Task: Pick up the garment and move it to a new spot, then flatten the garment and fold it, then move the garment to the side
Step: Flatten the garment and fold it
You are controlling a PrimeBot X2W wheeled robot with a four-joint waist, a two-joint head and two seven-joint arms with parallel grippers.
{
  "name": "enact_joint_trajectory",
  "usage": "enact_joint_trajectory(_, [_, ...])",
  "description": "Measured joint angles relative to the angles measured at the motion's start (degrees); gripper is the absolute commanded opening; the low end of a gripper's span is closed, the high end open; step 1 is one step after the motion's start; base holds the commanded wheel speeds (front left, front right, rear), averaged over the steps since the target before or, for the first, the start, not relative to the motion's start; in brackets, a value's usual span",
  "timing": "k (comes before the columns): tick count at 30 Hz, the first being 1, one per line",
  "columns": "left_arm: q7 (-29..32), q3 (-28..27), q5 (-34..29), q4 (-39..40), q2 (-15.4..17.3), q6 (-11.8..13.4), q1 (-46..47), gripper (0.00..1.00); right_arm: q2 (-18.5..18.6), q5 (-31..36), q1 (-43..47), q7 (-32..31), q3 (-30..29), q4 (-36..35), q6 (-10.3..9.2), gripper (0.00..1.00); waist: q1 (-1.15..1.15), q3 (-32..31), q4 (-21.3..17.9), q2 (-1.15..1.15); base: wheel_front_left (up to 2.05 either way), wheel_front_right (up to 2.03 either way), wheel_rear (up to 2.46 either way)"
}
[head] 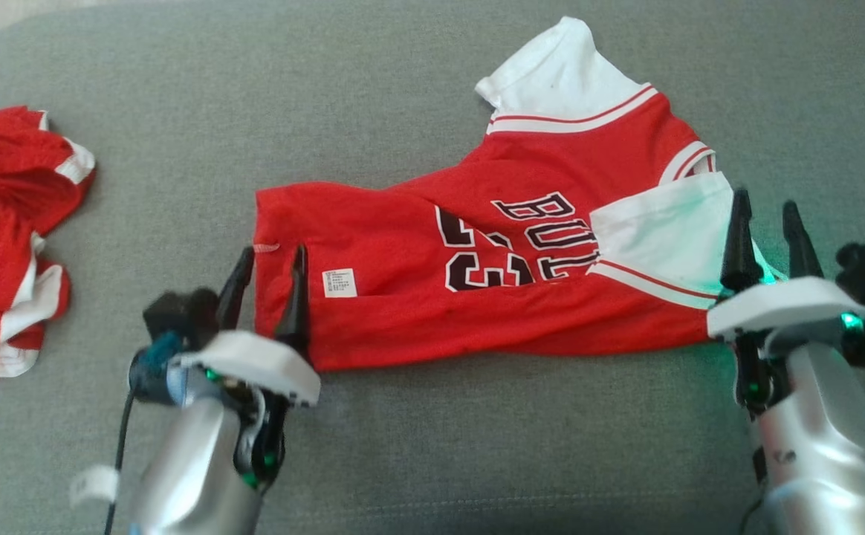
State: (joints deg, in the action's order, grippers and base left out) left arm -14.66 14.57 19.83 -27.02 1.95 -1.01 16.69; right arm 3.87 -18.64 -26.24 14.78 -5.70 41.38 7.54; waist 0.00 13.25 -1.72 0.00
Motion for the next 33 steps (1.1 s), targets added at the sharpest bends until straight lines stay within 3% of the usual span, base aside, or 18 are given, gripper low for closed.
enact_joint_trajectory(13, [0.0, -0.4, 6.6, -19.4, -0.2, -1.8, 14.5, 1.0, -0.3, -0.1, -3.0, 0.0, 3.8, 0.6, 0.0, 1.0, 0.0, 2.6, -2.4, 0.0, 0.0, 0.0, 0.0])
enact_joint_trajectory(22, [0.0, -2.1, 7.7, -20.9, -0.2, -3.2, 15.6, 1.0, -0.3, -0.4, -3.1, 0.0, 3.7, 0.5, 0.0, 1.0, 0.0, 3.2, -2.5, 0.0, 0.0, 0.0, 0.0])
enact_joint_trajectory(23, [0.0, -2.3, 8.2, -20.7, -0.2, -3.6, 15.6, 0.85, -0.3, -0.4, -3.2, 0.0, 3.7, 0.6, 0.0, 1.0, 0.0, 3.3, -2.5, 0.0, 0.0, 0.0, 0.0])
enact_joint_trajectory(24, [0.0, -2.4, 8.6, -20.5, -0.2, -3.6, 15.7, 0.46, -0.3, -0.4, -3.6, 0.0, 3.8, 0.6, 0.0, 1.0, 0.0, 3.4, -2.4, 0.0, 0.0, 0.0, 0.0])
enact_joint_trajectory(25, [0.0, -2.4, 8.5, -20.4, -0.2, -3.6, 15.8, 0.36, -0.3, -0.4, -4.1, 0.0, 4.0, 0.6, 0.0, 1.0, 0.0, 3.6, -2.3, 0.0, 0.0, 0.0, 0.0])
enact_joint_trajectory(26, [0.0, -2.4, 8.5, -20.3, -0.2, -3.6, 15.9, 0.36, -0.3, -0.3, -4.6, 0.0, 4.2, 0.7, 0.0, 1.0, 0.0, 3.8, -2.3, 0.0, 0.0, 0.0, 0.0])
enact_joint_trajectory(27, [0.0, -2.5, 8.5, -20.3, -0.3, -3.6, 16.1, 0.0, -0.3, -0.3, -5.2, 0.0, 4.6, 0.9, 0.0, 1.0, 0.0, 4.0, -2.2, 0.0, 0.0, 0.0, 0.0])
enact_joint_trajectory(33, [0.0, -2.7, 8.4, -18.6, -0.3, -4.1, 17.9, 0.0, 0.4, -0.4, -10.3, -0.1, 7.5, 3.2, 0.0, 1.0, 0.0, 5.9, -1.3, 0.0, 0.0, 0.0, 0.0])
